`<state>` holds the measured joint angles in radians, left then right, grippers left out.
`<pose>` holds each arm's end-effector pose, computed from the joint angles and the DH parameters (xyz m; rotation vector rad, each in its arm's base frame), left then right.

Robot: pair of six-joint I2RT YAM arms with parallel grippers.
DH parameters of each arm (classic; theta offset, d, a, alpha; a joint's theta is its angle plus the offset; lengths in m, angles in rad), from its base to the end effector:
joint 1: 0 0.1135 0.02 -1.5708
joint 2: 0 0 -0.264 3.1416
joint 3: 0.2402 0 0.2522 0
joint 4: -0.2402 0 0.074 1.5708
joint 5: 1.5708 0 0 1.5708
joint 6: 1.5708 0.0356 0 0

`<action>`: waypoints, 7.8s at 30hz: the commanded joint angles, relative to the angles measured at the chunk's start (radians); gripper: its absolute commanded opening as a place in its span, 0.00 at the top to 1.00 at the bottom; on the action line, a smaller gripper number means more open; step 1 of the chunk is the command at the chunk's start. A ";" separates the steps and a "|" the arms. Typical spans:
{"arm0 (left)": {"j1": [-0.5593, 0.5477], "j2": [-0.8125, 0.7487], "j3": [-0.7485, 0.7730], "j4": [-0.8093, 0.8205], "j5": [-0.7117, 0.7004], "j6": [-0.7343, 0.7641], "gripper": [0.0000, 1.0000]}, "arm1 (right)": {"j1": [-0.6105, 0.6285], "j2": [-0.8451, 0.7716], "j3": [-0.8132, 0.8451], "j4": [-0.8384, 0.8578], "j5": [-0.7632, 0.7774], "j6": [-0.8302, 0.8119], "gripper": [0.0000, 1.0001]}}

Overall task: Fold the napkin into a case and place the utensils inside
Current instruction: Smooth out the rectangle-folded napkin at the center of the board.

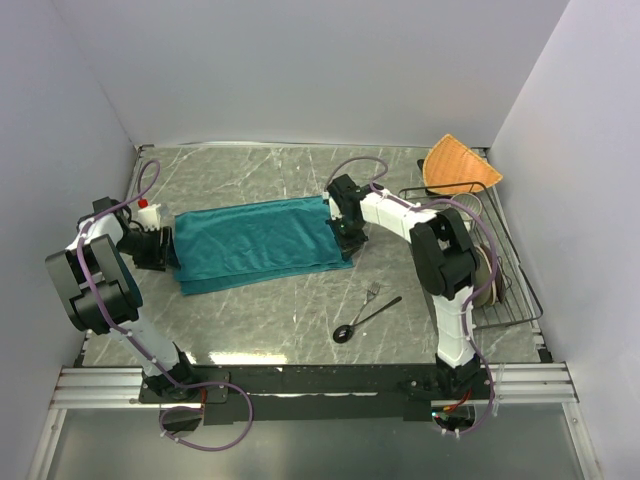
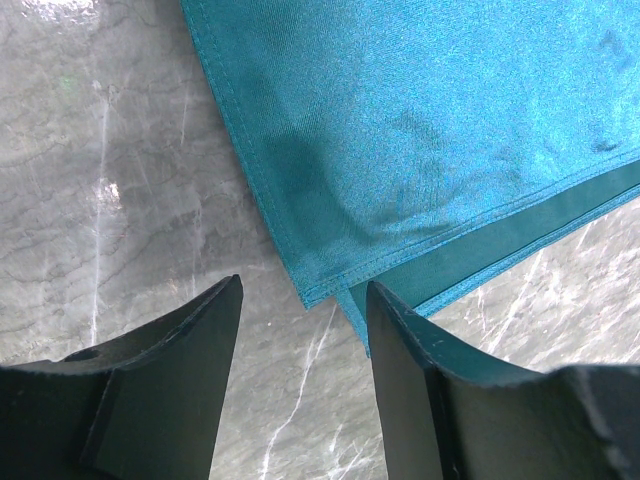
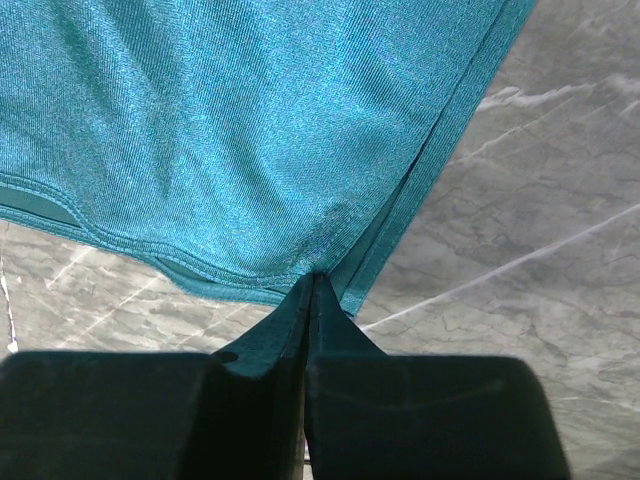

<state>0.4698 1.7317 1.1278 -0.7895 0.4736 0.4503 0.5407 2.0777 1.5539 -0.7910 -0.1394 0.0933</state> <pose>0.2897 0.1289 0.1804 0.0320 2.7352 -0.4834 0.3558 0.2194 0.1680 -0.6746 2.8470 0.3114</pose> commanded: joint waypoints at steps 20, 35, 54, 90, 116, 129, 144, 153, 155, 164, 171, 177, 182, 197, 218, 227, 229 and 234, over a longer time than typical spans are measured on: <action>0.021 0.023 0.023 -0.028 0.040 -0.010 0.42 | -0.007 -0.116 -0.028 0.006 0.113 0.023 1.00; -0.003 0.017 -0.031 -0.033 0.030 0.013 0.52 | -0.010 -0.111 -0.021 -0.001 0.107 0.020 1.00; -0.019 0.022 -0.045 -0.056 0.031 0.019 0.81 | -0.010 -0.108 -0.018 -0.007 0.107 0.016 1.00; -0.040 -0.087 -0.135 -0.065 -0.030 0.004 0.99 | -0.018 -0.133 -0.066 0.013 0.121 -0.003 1.00; -0.010 -0.331 0.375 0.015 0.142 -0.113 0.01 | -0.148 -0.318 0.242 0.071 -0.060 -0.308 0.00; -0.207 -0.287 0.023 0.713 0.379 -0.865 0.01 | -0.143 -0.017 0.325 0.758 -0.752 0.480 0.00; -0.416 0.215 -0.125 1.383 0.301 -1.325 0.01 | -0.010 0.294 0.230 1.130 -0.649 0.798 0.00; -0.422 0.376 -0.088 1.622 0.315 -1.512 0.01 | -0.004 0.410 0.261 1.282 -0.585 0.915 0.00; -0.422 0.390 -0.094 1.641 0.309 -1.544 0.01 | -0.005 0.433 0.265 1.277 -0.548 0.930 0.00; -0.363 0.373 -0.145 1.618 0.235 -1.543 0.01 | -0.033 0.449 0.226 1.178 -0.483 0.933 0.00; -0.215 0.359 -0.168 1.506 0.226 -1.463 0.01 | -0.051 0.443 0.199 1.136 -0.462 0.944 0.00; -0.094 0.338 -0.151 1.382 0.243 -1.372 0.01 | -0.054 0.441 0.184 1.133 -0.445 0.971 0.00; -0.031 0.324 -0.135 1.355 0.273 -1.328 0.01 | -0.054 0.441 0.183 1.135 -0.443 0.973 0.00; -0.180 0.134 -0.221 1.490 0.301 -1.388 0.01 | 0.030 0.389 0.350 1.342 -0.474 0.994 0.00; -0.240 0.241 -0.204 1.288 0.112 -1.374 0.01 | 0.091 0.607 0.582 1.033 -0.224 1.152 0.00; -0.183 0.275 -0.194 1.230 0.112 -1.365 0.01 | -0.014 0.512 0.374 1.037 -0.221 1.143 0.00; -0.177 0.281 -0.188 1.214 0.115 -1.354 0.01 | -0.034 0.499 0.354 1.032 -0.215 1.142 0.00; -0.165 0.293 -0.177 1.191 0.122 -1.335 0.01 | -0.073 0.476 0.302 1.012 -0.219 1.155 0.00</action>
<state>0.2844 1.9789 0.9493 0.5034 0.6514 -0.9382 0.5121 2.5855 1.9240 0.3321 -0.4118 1.2732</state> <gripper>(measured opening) 0.994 0.995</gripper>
